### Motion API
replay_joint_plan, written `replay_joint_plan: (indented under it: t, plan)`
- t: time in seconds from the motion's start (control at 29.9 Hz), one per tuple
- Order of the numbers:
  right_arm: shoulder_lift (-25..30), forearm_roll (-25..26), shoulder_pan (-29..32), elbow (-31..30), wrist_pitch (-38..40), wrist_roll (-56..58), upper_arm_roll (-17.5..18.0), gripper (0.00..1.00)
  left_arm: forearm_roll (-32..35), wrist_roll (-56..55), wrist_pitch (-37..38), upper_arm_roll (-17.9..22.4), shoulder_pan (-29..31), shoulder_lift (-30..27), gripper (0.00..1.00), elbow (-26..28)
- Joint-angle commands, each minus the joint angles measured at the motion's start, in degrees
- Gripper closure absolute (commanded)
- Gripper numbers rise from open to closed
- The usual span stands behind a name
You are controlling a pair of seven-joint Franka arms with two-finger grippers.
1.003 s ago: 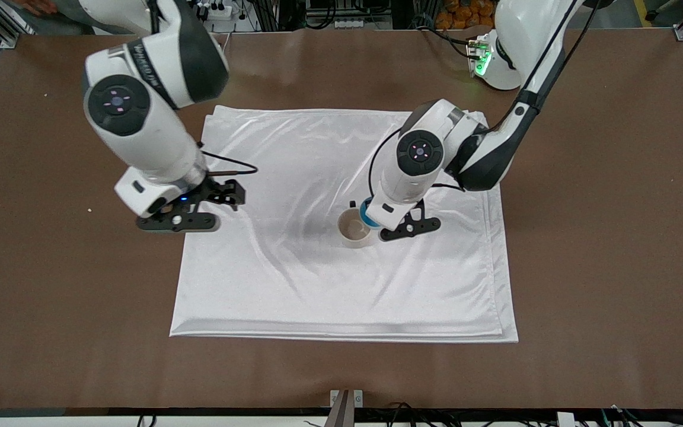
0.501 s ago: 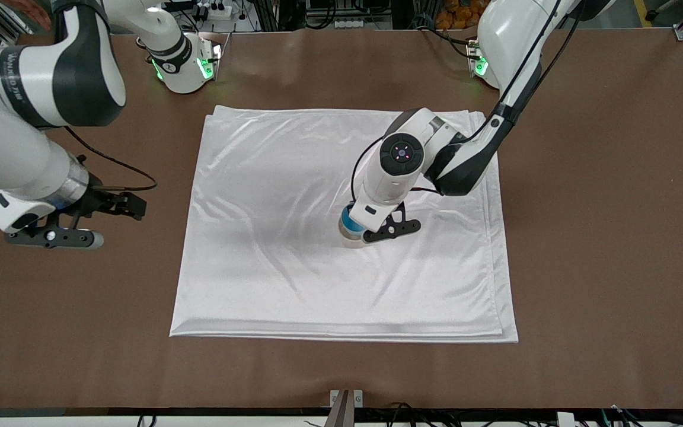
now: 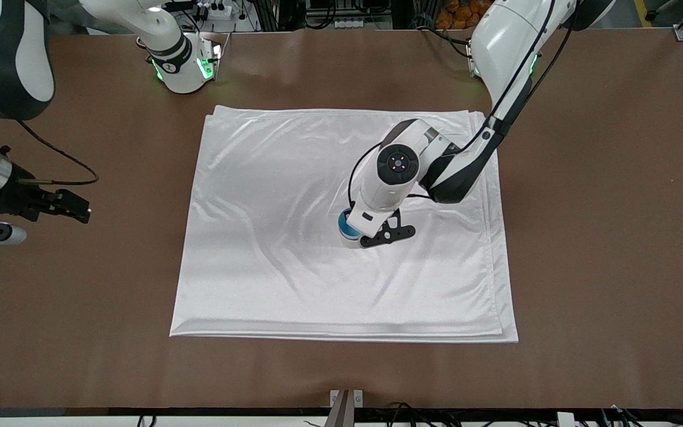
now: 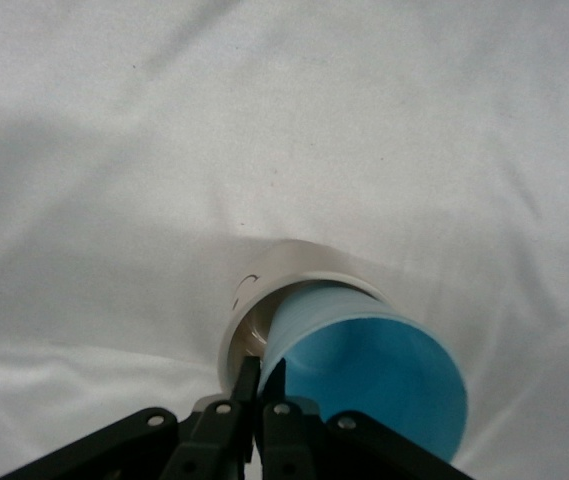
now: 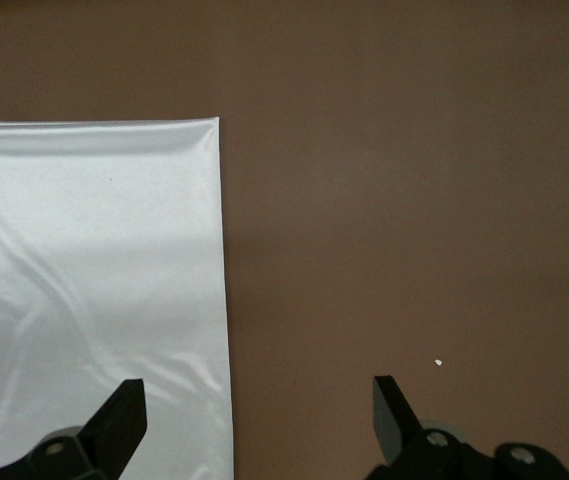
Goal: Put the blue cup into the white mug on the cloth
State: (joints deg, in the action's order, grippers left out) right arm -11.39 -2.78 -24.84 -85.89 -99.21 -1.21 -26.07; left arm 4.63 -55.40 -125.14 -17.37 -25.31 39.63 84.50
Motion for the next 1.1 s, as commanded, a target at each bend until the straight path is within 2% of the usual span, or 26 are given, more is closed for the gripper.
replay_joint_plan:
  t: [0.0, 0.1, 0.13, 0.23, 0.27, 0.6, 0.67, 0.77, 0.84, 1.0, 1.07]
  plan:
    - [3.9, -0.5, -0.2, -2.3, -0.6, 0.2, 0.5, 0.00, -0.1, -0.6, -1.0, 0.6, -0.7, 1.3, 1.00, -1.4]
    - [4.2, -0.5, -0.2, -2.2, -0.5, 0.2, 0.4, 0.00, -0.1, -0.2, -1.0, 0.6, -0.7, 1.5, 0.98, -1.3]
    - [4.4, -0.4, -0.2, -2.3, -0.5, 0.2, 0.4, 0.00, -0.2, -0.1, -1.0, 0.6, -0.7, 1.5, 0.84, -1.3]
    - [4.5, -0.4, -0.1, -2.0, -0.3, 0.2, 0.4, 0.00, -0.1, 0.2, -1.0, 0.7, -0.7, 1.5, 0.12, -1.2]
    - [4.8, -0.4, -0.1, -2.0, -0.3, 0.2, 0.4, 0.00, 0.0, 0.3, -1.0, 0.7, -0.7, 1.5, 0.00, -1.2]
    - [5.2, -0.3, 2.4, -1.8, -0.1, -1.1, 2.9, 0.00, 0.5, 0.2, -0.9, 0.8, -0.3, 0.5, 0.00, -1.3]
    - [5.2, -0.3, 5.1, -1.8, 0.0, -1.2, 5.7, 0.00, 0.6, 0.2, -0.8, 1.0, 0.3, -0.2, 0.00, -1.4]
    - [6.0, 0.1, 12.7, -1.8, 0.5, -1.2, 13.7, 0.00, 0.6, 0.4, -0.5, 3.3, 0.7, -1.5, 0.00, -1.4]
    - [6.4, 0.3, 15.6, -1.8, 0.6, -1.2, 16.8, 0.00, 0.6, 1.4, -0.4, 5.0, 0.8, -2.6, 0.00, -1.4]
    - [6.7, 0.2, 17.5, -1.8, 0.7, -1.2, 17.8, 0.00, 1.4, 5.9, 1.6, 9.4, 1.3, -4.2, 0.00, -1.2]
    - [6.8, 0.2, 19.6, -1.8, 0.8, -1.2, 19.6, 0.00, 1.6, 8.5, 2.1, 10.9, 1.8, -4.8, 0.00, -1.2]
